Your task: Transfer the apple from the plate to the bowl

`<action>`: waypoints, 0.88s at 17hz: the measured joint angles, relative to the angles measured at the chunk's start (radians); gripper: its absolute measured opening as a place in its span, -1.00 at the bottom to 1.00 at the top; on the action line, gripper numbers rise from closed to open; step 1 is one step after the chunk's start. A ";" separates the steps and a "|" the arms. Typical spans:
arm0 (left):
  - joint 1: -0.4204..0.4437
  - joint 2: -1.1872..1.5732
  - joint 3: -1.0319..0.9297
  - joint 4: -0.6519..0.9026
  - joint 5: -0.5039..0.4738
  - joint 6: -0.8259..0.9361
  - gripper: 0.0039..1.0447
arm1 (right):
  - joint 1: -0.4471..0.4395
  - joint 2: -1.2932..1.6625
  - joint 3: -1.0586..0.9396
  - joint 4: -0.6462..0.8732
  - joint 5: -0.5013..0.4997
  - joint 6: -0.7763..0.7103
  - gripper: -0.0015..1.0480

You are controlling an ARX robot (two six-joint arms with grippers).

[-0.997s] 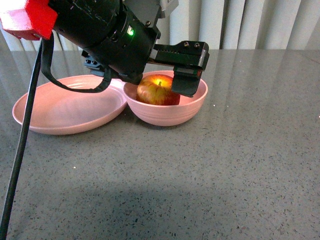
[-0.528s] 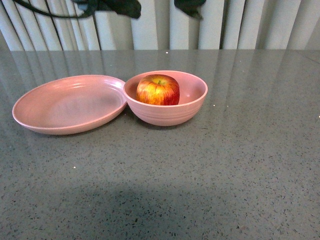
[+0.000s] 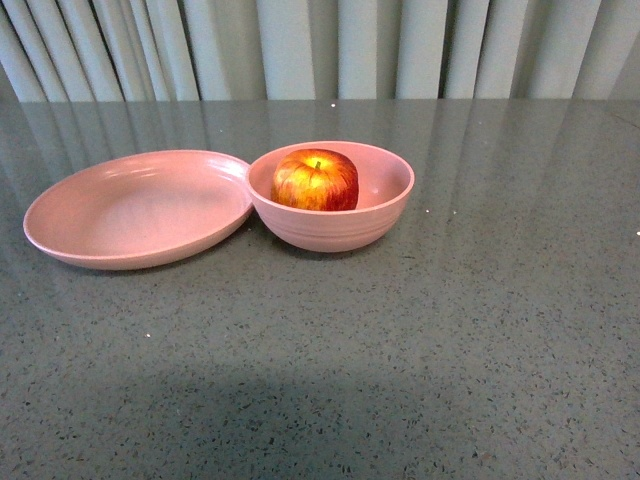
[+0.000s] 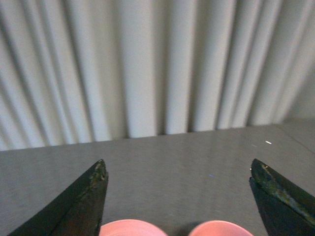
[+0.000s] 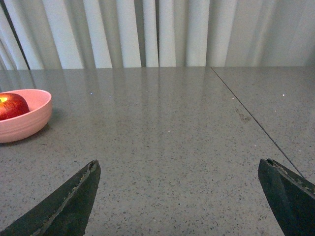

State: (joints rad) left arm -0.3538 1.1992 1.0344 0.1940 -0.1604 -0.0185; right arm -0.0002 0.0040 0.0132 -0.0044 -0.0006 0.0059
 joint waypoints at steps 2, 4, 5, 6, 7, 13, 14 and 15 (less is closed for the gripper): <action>0.061 -0.150 -0.224 0.108 -0.127 0.000 0.20 | 0.000 0.000 0.000 0.000 0.000 0.000 0.87; 0.137 -0.262 -0.499 0.201 -0.060 0.001 -0.46 | 0.000 0.000 0.000 0.000 0.000 0.000 0.87; 0.194 -0.378 -0.660 0.265 -0.003 0.002 -0.98 | 0.000 0.000 0.000 0.000 0.000 0.000 0.87; 0.222 -0.425 -0.734 0.278 0.022 0.002 -0.98 | 0.000 0.000 0.000 0.000 0.000 0.000 0.87; 0.235 -0.451 -0.771 0.279 0.039 0.002 -0.98 | 0.000 0.000 0.000 0.000 0.000 0.000 0.87; 0.354 -0.589 -0.888 0.266 0.152 0.004 -0.98 | 0.000 0.000 0.000 0.000 0.001 0.000 0.87; 0.358 -0.615 -0.905 0.255 0.148 0.004 -0.98 | 0.000 0.000 0.000 0.000 0.001 0.000 0.87; 0.356 -0.637 -0.918 0.246 0.160 0.004 -0.98 | 0.000 0.000 0.000 0.000 0.000 0.000 0.87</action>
State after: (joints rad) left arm 0.0021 0.5617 0.1162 0.4404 -0.0002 -0.0143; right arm -0.0002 0.0040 0.0132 -0.0040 -0.0002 0.0059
